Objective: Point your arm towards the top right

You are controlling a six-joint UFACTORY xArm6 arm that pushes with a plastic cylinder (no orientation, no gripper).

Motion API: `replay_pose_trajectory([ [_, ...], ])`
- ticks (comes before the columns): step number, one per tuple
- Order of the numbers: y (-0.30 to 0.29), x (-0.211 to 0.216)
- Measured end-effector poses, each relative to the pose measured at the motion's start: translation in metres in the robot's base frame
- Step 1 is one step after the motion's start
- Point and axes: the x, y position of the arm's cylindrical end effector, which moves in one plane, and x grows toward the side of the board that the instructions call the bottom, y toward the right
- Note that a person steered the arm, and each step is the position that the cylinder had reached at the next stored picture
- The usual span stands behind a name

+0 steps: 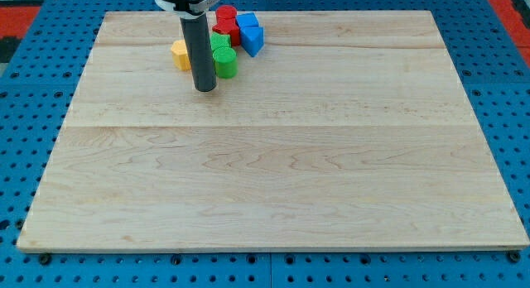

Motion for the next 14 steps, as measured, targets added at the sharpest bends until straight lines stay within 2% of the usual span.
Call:
replay_pose_trajectory([
  [7,0.007,-0.012],
  [8,0.009,0.001],
  [9,0.028,0.031],
  [10,0.107,0.034],
  [11,0.194,0.002],
  [12,0.224,-0.022],
  [13,0.223,-0.042],
  [14,0.223,-0.043],
])
